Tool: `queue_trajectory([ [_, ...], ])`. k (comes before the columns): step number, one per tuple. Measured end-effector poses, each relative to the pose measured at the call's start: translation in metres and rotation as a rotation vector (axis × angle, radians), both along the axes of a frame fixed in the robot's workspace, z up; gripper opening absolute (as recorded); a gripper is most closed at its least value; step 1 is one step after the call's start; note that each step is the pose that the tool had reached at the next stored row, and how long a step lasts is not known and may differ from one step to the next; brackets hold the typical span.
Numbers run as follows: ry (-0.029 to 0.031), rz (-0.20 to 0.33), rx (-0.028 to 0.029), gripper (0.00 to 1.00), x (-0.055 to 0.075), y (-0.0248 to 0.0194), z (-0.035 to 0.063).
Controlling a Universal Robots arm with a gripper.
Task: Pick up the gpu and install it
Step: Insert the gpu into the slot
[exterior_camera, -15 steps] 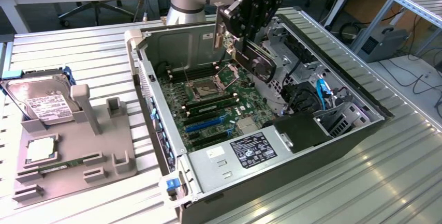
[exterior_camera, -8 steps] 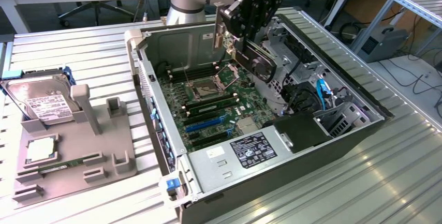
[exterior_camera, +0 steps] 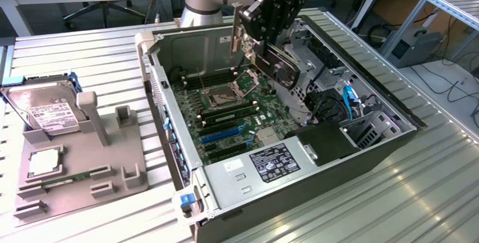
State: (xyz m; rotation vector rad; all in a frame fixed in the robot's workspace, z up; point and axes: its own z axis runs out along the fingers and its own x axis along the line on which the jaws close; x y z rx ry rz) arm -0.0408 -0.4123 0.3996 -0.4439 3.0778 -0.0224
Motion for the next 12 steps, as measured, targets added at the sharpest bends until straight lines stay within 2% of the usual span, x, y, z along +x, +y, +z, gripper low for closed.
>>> queue_trajectory([
  [12, 0.0, 0.022, 0.0, 0.27, 0.0, 0.0, -0.0002],
])
